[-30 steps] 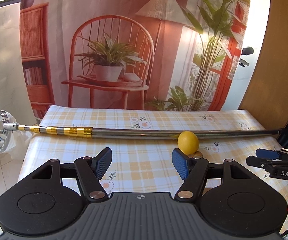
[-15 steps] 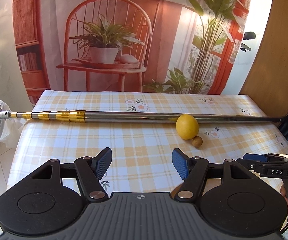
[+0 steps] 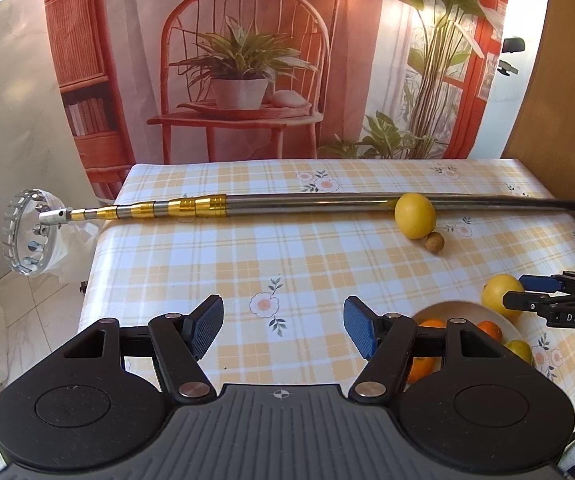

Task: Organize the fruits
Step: 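Grasp a lemon by the pole with the right tool while the left tool moves toward the small kiwi, then grasp the small brown kiwi by the pole with the left tool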

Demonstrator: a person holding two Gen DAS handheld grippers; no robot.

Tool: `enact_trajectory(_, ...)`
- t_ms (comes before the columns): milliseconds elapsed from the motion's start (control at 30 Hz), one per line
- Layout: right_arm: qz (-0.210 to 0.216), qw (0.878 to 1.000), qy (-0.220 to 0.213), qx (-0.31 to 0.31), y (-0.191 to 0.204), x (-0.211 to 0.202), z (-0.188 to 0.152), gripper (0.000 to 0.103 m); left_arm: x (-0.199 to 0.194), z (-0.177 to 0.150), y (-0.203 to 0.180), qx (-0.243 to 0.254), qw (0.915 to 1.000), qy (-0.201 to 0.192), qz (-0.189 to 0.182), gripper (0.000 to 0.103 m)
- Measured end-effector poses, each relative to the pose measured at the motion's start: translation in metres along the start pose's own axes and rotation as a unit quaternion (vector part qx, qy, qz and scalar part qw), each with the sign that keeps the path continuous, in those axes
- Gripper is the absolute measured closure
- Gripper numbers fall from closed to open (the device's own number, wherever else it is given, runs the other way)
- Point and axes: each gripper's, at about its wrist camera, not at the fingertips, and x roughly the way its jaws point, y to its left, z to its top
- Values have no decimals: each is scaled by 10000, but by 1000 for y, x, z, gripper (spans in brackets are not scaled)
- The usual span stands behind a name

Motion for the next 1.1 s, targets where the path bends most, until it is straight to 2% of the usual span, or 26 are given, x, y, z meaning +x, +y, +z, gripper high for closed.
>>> enact_trajectory(167, -98, 9998, -7, 169, -9, 11, 0, 47, 10, -1, 3, -146, 9999, 64, -10, 34)
enact_trajectory(400, 129, 9997, 142, 123, -14, 24, -3, 51, 24, 5, -17, -93, 9997, 16, -203, 34)
enact_trajectory(533, 301, 9988, 89, 370, -23, 27, -6, 51, 31, 8, -32, 19, 9996, 13, -297, 34)
enact_trajectory(667, 375, 9987, -5, 356, -25, 26, -8, 52, 40, 9, -43, 59, 9991, 56, -412, 34)
enact_trajectory(733, 262, 9992, -112, 290, -26, 24, -9, 52, 44, 11, -48, 60, 9988, 62, -481, 34)
enact_trajectory(967, -666, 9959, -608, -85, -47, 21, -7, 52, 66, 22, -71, 91, 9966, 174, -795, 35)
enact_trajectory(1100, -725, 9942, -754, -234, -55, 22, -10, 52, 83, 30, -96, 348, 9951, 279, -882, 36)
